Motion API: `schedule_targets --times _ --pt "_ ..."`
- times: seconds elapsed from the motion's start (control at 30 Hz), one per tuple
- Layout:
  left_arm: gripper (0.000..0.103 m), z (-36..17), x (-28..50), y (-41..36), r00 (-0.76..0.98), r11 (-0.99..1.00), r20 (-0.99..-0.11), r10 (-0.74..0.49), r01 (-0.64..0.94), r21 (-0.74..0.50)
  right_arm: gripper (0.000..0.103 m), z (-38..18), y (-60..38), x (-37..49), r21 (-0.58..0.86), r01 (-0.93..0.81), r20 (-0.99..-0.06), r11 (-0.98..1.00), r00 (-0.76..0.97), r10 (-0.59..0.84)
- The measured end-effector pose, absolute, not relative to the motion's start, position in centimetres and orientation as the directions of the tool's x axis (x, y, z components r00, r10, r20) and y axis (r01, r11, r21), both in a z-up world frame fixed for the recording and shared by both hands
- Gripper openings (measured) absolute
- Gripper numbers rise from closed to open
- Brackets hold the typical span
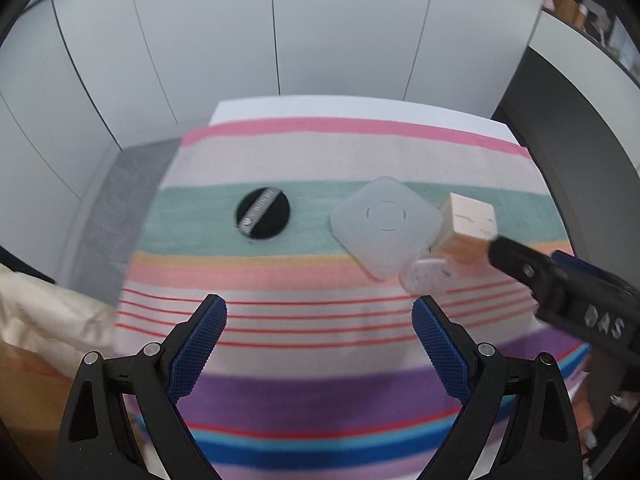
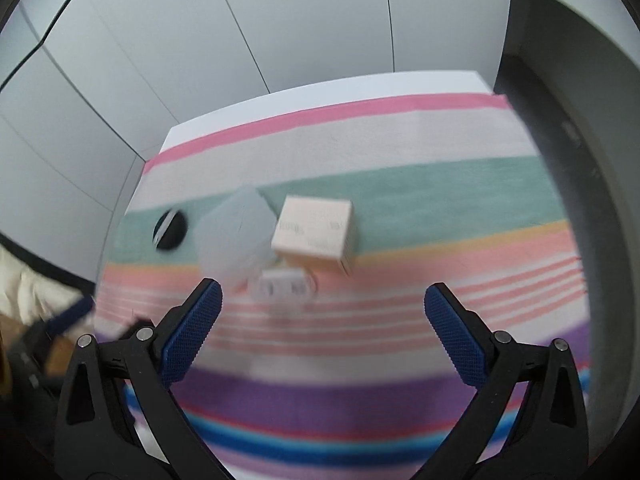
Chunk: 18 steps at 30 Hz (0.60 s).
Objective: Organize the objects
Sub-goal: 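Grasp the frosted square case with the left tool while the right tool grasps the beige box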
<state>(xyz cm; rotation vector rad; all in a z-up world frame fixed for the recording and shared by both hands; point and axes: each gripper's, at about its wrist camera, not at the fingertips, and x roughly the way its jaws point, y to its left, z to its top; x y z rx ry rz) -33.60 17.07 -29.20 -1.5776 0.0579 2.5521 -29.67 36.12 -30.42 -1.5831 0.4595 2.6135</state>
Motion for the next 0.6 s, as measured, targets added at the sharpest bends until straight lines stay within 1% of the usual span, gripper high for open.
schedule_targets --times 0.1,0.2,0.23,0.27,0.3,0.33,0.47,0.6 --pt "0.095 -31.0 -34.7 17.8 -0.43 -0.99 -0.899 0.088 -0.136 -0.032 0.102 -32.3 36.1 -32.4 0.215 -0.225 -0.88 -0.95 -0.466 -0.089" --pt "0.095 -32.6 -35.7 18.2 -0.405 -0.993 -0.91 0.091 -0.106 -0.052 0.09 -34.4 35.9 -34.9 0.207 -0.241 -0.898 -0.948 -0.432 -0.086" --pt "0.095 -32.8 -35.9 18.2 -0.399 -0.993 -0.912 0.095 -0.101 -0.059 0.081 -34.9 35.8 -35.3 0.203 -0.238 -0.903 -0.95 -0.422 -0.087" --pt "0.095 -33.0 -36.0 18.3 -0.393 -0.993 -0.915 0.097 -0.096 -0.064 0.063 -35.4 35.8 -35.6 0.187 -0.235 -0.91 -0.954 -0.408 -0.078" --pt "0.095 -33.1 -36.2 18.3 -0.387 -0.993 -0.916 0.102 -0.088 -0.073 0.057 -35.6 35.9 -35.7 0.183 -0.227 -0.912 -0.957 -0.402 -0.079" --pt "0.095 -33.1 -36.3 18.3 -0.38 -0.992 -0.917 0.118 -0.08 -0.094 0.056 -35.6 36.1 -35.6 0.181 -0.224 -0.91 -0.957 -0.406 -0.077" --pt "0.095 -33.0 -37.1 19.0 -0.346 -0.986 -0.924 0.166 -0.048 -0.159 0.055 -35.6 38.0 -34.7 0.145 -0.235 -0.912 -0.961 -0.407 -0.038" --pt "0.095 -32.7 -38.5 21.0 -0.351 -0.985 -0.921 0.171 -0.033 -0.17 0.055 -35.7 40.8 -33.5 0.169 -0.268 -0.91 -0.949 -0.412 -0.046"
